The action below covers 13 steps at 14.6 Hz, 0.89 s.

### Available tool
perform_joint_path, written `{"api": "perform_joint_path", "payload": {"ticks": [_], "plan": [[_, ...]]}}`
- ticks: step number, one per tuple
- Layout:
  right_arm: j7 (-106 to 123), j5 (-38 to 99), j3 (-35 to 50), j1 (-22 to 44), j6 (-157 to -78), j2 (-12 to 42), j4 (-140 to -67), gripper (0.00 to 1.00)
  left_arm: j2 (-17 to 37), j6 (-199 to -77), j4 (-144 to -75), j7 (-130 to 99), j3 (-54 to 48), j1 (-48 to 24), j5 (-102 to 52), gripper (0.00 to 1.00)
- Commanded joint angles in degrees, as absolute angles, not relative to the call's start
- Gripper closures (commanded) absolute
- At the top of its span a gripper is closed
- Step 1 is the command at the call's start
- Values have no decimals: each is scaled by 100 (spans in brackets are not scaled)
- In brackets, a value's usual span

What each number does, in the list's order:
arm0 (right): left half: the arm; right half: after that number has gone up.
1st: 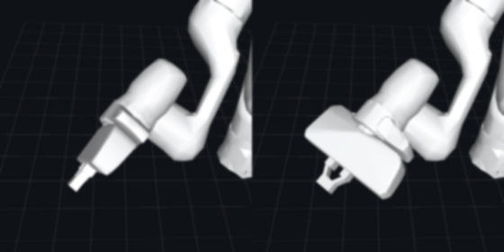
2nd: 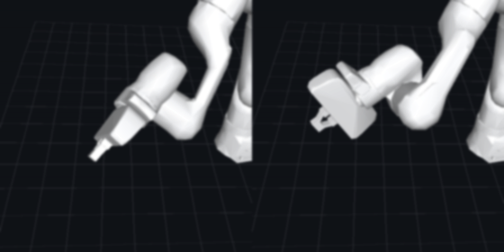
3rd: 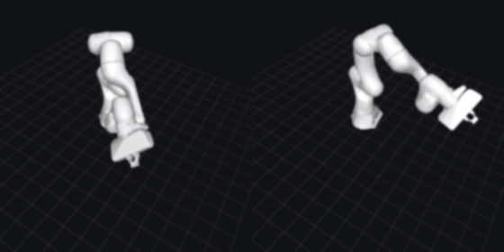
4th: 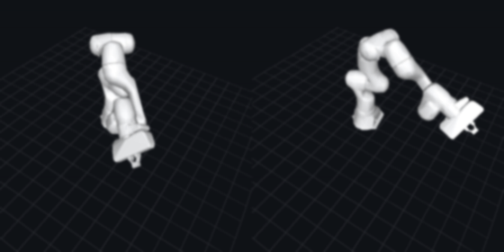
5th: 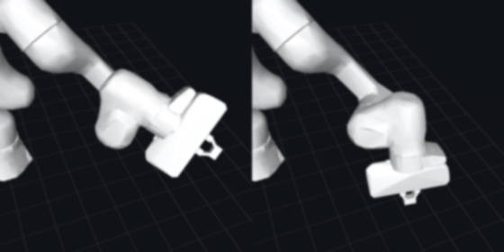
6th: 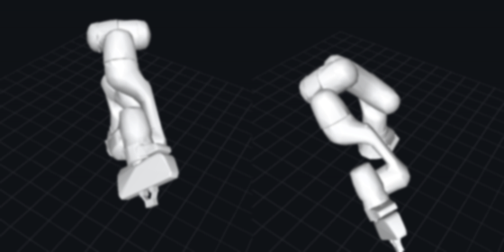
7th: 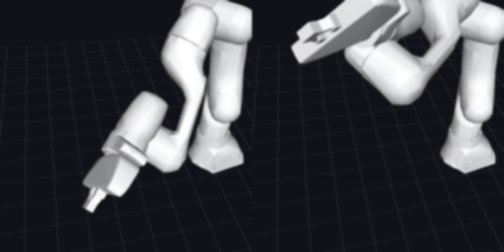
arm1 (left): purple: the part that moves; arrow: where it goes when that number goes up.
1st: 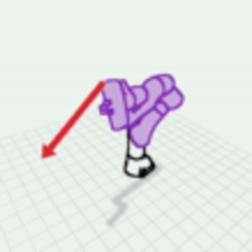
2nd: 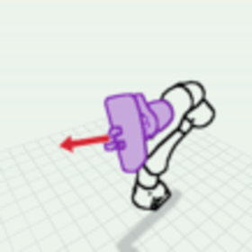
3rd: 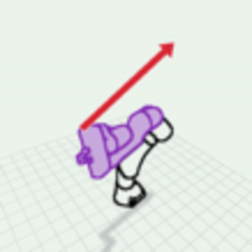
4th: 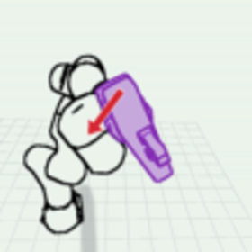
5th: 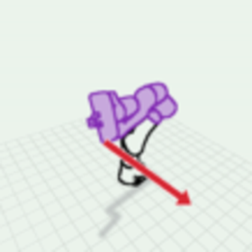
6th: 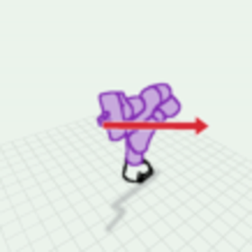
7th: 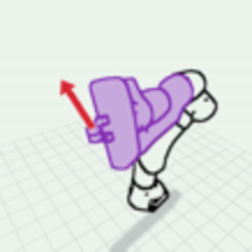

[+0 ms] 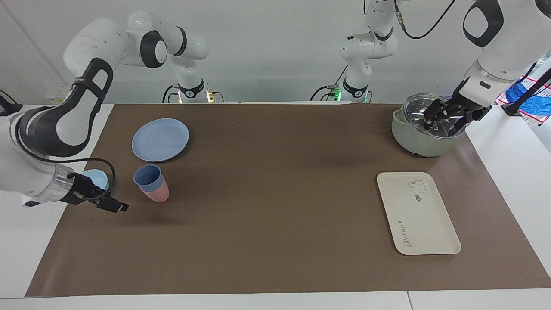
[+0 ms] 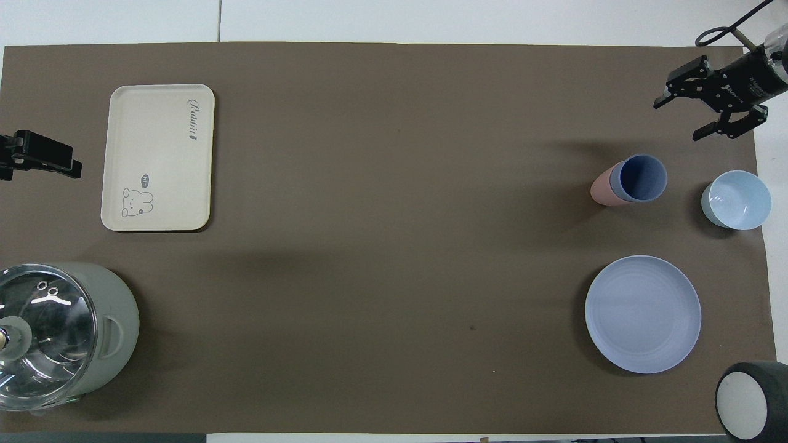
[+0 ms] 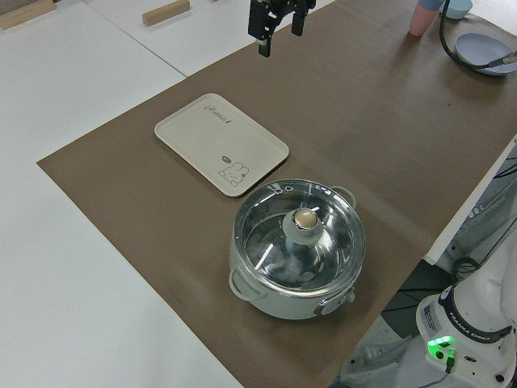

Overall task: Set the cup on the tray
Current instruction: 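Raise the right gripper and move it over the stacked pink-blue cups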

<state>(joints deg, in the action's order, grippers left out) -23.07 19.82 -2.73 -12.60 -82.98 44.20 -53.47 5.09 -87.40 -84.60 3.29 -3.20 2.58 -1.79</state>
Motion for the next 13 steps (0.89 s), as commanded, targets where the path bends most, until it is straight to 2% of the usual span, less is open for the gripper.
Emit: {"api": "perform_joint_path", "payload": {"ticks": [1, 5, 13], "plan": [[-2864, 2381, -228, -1450, -8314, 4359, -5808, 0, 369, -8815, -8648, 316, -299, 246, -114, 0], [-2936, 2663, -220, -1608, -8332, 4324, -6555, 0, 369, -8815, -8640, 316, -299, 246, -114, 0], [-3207, 3137, -220, -1626, -8341, 4324, -7198, 0, 369, -8815, -8640, 325, -299, 246, -114, 0]]}}
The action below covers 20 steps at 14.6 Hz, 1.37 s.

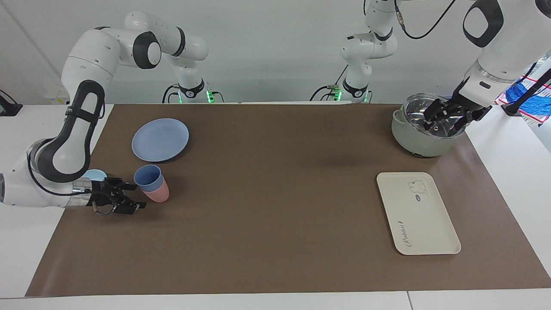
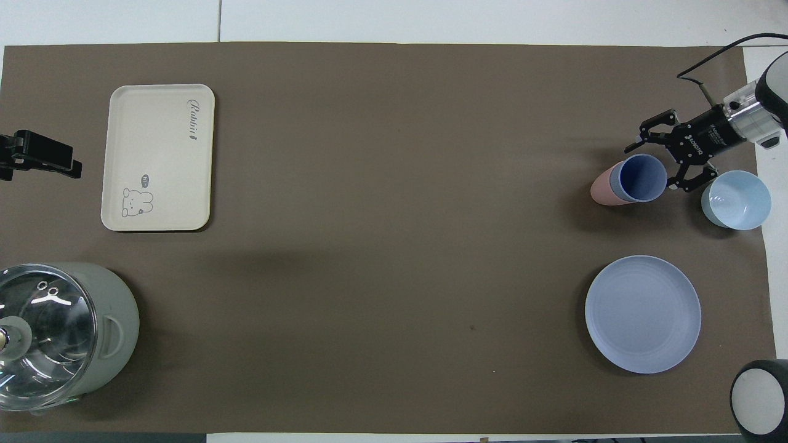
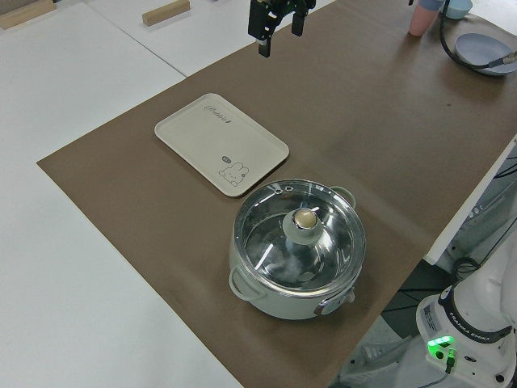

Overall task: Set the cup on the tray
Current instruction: 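Close the right gripper around the stacked pink-blue cups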

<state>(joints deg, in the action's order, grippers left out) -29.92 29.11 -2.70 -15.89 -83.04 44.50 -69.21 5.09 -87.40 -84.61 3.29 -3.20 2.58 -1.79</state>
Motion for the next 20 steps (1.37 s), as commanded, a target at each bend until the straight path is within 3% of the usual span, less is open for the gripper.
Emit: {"api": "perform_joint_path", "payload": {"ticks": [1, 14, 15, 17, 18, 19, 20], "plan": [[-3217, 3190, -220, -1617, -8350, 4316, -7268, 0, 369, -8815, -8640, 316, -299, 246, -114, 0], [-3516, 3752, -220, -1617, -8446, 3929, -8261, 0, 369, -8815, -8640, 316, -299, 246, -114, 0], [-3516, 3823, -220, -1617, -8464, 3903, -8349, 16, 369, -8815, -8640, 316, -299, 246, -114, 0], [-3533, 4007, -220, -1626, -8455, 3841, -8472, 61, 369, -8815, -8640, 316, -299, 246, -114, 0], [-3533, 4112, -220, -1635, -8429, 3823, -8507, 89, 369, -8815, -8640, 325, -299, 246, -114, 0], [-3585, 4226, -220, -1643, -8394, 3823, -8508, 100, 369, -8815, -8640, 325, -299, 246, -114, 0], [-3690, 4280, -220, -1652, -8376, 3815, -8508, 100, 369, -8815, -8640, 325, -299, 246, -114, 0]]}}
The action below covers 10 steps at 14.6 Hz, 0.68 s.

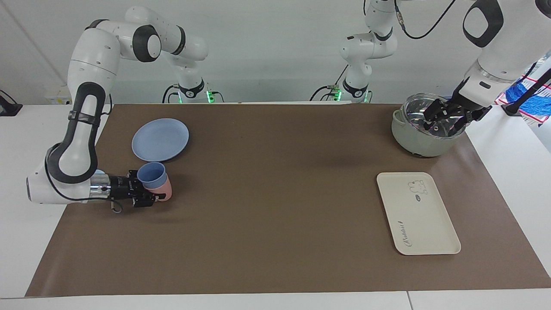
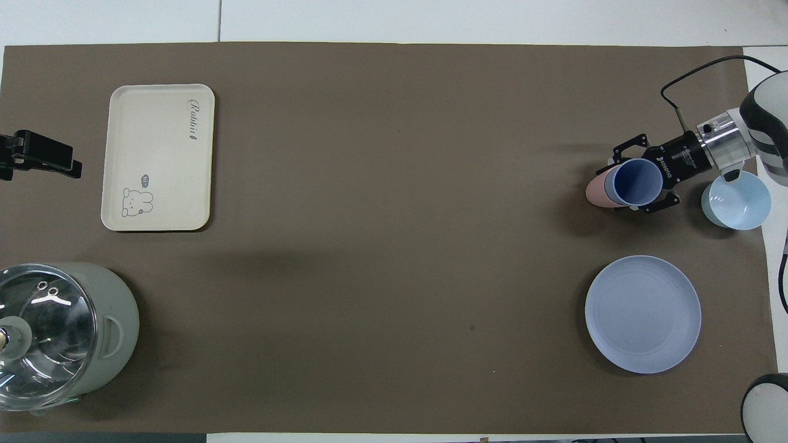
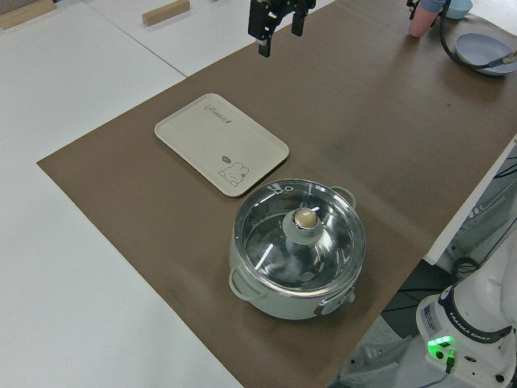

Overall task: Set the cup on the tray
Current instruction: 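Close the right gripper around the stacked pink-blue cups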

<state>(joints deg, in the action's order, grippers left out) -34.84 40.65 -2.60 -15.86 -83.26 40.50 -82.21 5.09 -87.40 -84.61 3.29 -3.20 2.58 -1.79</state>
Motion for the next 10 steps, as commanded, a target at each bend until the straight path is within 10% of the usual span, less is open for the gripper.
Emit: {"api": "perform_joint_path", "payload": {"ticks": [1, 10], "plan": [[-3752, 4376, -220, -1678, -8350, 3806, -8508, 100, 369, -8815, -8640, 316, -299, 246, -114, 0], [-5262, 5080, -97, -838, -8366, 3104, -8710, 100, 369, -8815, -8640, 316, -299, 246, -114, 0]]}}
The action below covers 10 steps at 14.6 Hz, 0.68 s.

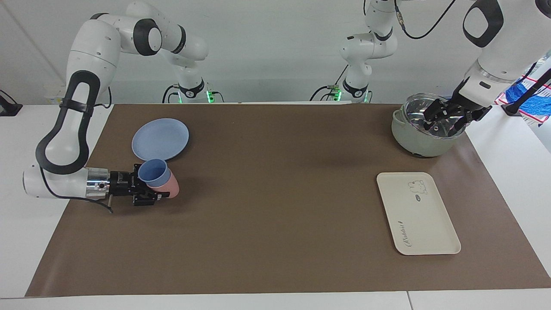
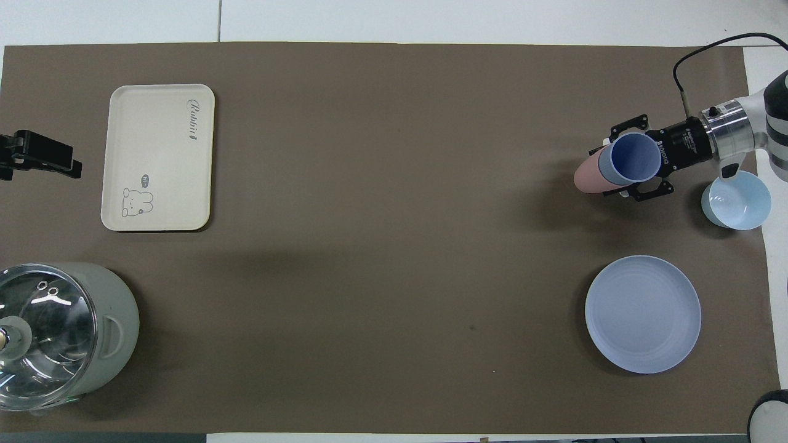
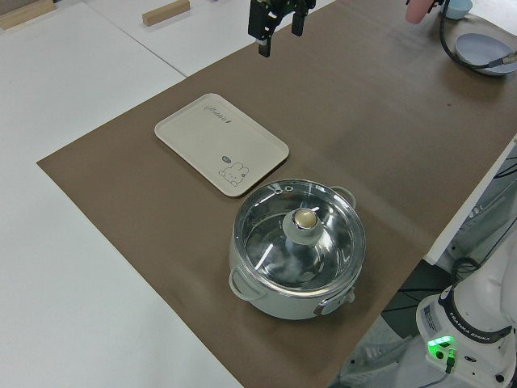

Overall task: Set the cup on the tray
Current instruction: 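Carry the cups with the right gripper toward the left gripper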

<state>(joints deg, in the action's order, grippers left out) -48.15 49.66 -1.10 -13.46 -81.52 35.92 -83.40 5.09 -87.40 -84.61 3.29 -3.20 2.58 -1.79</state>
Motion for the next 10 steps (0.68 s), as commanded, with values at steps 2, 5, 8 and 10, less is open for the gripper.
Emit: {"api": "perform_joint_path", "payload": {"ticks": [2, 5, 8, 10], "plan": [[-5930, 5535, -97, -537, -8603, 3024, -8710, 100, 369, -8815, -8640, 316, -299, 246, -114, 0], [-6406, 5879, -97, 42, -8981, 2962, -8762, 100, 369, -8815, -8640, 316, -299, 246, -114, 0], [-6933, 6213, -97, 788, -9953, 2735, -9104, 100, 360, -8815, -8640, 316, -299, 246, -114, 0], [-7381, 6468, -97, 1359, -10850, 2515, -9333, 100, 369, -8815, -8640, 316, -299, 246, -114, 0]]}}
